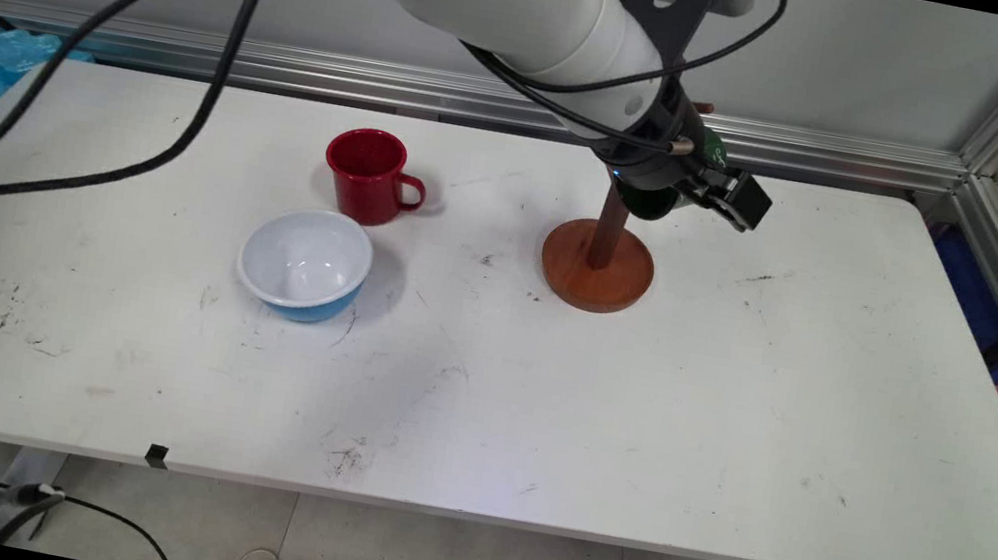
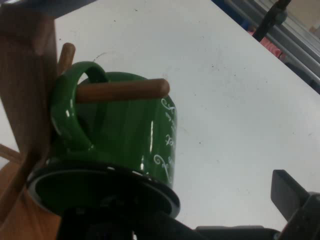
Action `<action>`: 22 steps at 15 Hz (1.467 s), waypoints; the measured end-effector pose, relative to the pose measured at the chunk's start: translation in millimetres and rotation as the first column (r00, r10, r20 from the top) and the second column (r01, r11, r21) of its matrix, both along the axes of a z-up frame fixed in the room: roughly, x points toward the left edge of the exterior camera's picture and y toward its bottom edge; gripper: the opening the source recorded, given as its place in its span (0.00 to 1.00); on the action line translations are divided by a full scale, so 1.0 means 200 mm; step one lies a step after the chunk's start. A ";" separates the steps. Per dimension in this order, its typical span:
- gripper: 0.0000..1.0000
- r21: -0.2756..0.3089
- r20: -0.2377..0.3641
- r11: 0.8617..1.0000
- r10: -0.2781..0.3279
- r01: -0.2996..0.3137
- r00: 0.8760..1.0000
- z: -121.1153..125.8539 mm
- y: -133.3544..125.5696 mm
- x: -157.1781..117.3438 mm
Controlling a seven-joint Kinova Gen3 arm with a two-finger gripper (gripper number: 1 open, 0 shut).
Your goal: Pick up the green mug from the rack, then place the picked object on the table
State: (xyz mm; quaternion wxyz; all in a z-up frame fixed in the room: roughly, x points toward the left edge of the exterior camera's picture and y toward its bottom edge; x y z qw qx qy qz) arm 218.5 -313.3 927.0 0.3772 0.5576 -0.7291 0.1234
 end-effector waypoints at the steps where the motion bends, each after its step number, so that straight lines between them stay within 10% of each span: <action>1: 1.00 -0.001 0.000 1.000 0.001 -0.001 1.000 -0.01 -0.01 -0.01; 9: 1.00 -0.006 0.008 1.000 0.011 -0.011 1.000 -0.04 -0.05 -0.04; 10: 0.00 -0.008 0.013 1.000 0.012 -0.012 1.000 -0.05 -0.05 -0.04; 22: 0.00 -0.021 0.070 1.000 0.018 -0.017 0.997 -0.06 -0.04 0.01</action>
